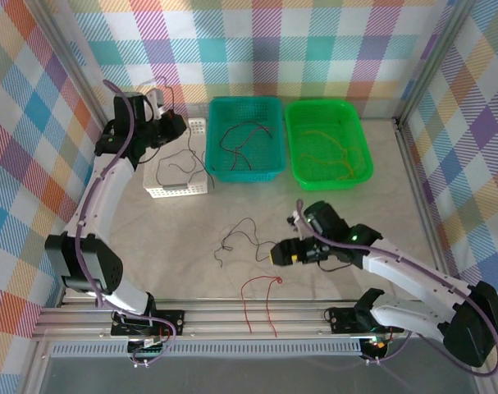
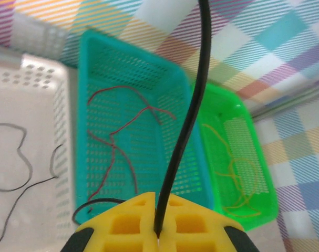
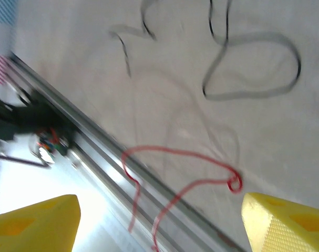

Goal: Untangle the cables

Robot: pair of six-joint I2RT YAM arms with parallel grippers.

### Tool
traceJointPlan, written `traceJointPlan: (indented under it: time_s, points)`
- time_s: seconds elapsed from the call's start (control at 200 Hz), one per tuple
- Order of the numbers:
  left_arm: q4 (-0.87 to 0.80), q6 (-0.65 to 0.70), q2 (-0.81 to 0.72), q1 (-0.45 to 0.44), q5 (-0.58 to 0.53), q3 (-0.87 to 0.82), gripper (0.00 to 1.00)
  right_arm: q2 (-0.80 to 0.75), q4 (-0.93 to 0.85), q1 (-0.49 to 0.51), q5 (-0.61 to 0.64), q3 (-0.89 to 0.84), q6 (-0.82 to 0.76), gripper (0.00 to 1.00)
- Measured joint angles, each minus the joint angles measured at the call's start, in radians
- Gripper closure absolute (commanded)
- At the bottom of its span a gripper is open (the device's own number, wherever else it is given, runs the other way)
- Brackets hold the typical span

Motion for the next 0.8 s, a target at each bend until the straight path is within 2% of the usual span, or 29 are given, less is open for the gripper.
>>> traceJointPlan:
  time_s: [0.125, 0.255, 0.435, 0.585, 0.8]
  points:
    - [0.000, -0.016, 0.039, 0.038, -0.015, -0.035, 1.00, 0.038, -0.008, 0.137, 0.075, -0.029, 0.048, 0.19]
    - [-0.001, -0.023, 0.050, 0.067, -0.040, -0.076, 1.00, 0.109, 0.008, 0.217, 0.128, -0.029, 0.096, 0.19]
    - [-0.024, -0.026, 0.052, 0.080, -0.085, -0.097, 1.00, 0.196, 0.070, 0.264, 0.178, -0.029, 0.150, 0.21]
    - [-0.031, -0.026, 0.095, 0.082, -0.112, -0.097, 1.00, 0.273, 0.122, 0.278, 0.205, -0.029, 0.184, 0.26]
    - [-0.050, -0.026, 0.245, 0.082, -0.111, -0.097, 1.00, 0.346, 0.204, 0.281, 0.222, -0.029, 0.229, 0.44]
